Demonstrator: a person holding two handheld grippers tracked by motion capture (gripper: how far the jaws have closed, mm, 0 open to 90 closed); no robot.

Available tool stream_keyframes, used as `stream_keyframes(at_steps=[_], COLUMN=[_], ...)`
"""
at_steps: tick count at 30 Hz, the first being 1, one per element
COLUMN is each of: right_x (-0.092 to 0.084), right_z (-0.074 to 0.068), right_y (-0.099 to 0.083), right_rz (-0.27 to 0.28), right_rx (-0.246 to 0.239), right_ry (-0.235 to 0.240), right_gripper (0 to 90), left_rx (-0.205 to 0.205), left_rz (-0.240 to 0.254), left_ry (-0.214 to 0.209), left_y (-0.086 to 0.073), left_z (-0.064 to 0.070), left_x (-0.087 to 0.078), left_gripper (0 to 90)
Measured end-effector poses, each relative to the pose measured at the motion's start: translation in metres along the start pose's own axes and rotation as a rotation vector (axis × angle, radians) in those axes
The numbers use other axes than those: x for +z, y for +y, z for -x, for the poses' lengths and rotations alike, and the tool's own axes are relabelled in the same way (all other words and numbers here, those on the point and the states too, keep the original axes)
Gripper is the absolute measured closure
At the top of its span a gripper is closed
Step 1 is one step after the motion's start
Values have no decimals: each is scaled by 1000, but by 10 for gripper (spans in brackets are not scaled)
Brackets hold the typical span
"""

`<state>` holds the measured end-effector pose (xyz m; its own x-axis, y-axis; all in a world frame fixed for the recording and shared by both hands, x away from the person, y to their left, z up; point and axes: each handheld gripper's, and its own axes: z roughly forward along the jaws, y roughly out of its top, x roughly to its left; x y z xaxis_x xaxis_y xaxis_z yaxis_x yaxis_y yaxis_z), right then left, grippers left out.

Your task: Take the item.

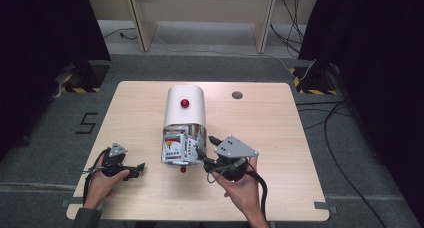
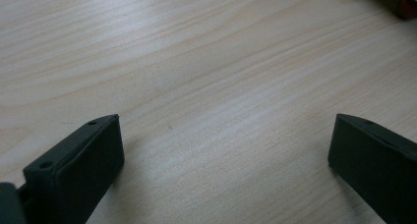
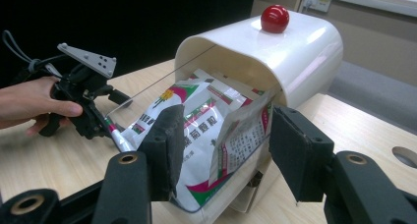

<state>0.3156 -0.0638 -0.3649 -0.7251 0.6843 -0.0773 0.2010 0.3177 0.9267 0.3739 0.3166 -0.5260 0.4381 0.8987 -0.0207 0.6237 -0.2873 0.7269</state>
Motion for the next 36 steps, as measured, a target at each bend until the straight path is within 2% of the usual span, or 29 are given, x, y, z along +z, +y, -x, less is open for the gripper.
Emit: stream_keyframes(at_steps=[14,25,31,36], right_x=[30,51,58,61], right_z=[3,5,6,8], right_y=[1,1,-3,-5], right_rz=[-43,-80,-94,-85], right_rx=[11,-12,-14,-34], right_ry=[-2,-40,-52,-59], right_gripper=[542,596,655,756], left_rx=[-1,-1,-1,-1], left_rz=[0,2,2,2], left_ry=[0,0,0,0], left_y=[0,0,0,0], left_z=[0,0,0,0], left_x=[0,0,0,0], left_gripper=[0,0,0,0])
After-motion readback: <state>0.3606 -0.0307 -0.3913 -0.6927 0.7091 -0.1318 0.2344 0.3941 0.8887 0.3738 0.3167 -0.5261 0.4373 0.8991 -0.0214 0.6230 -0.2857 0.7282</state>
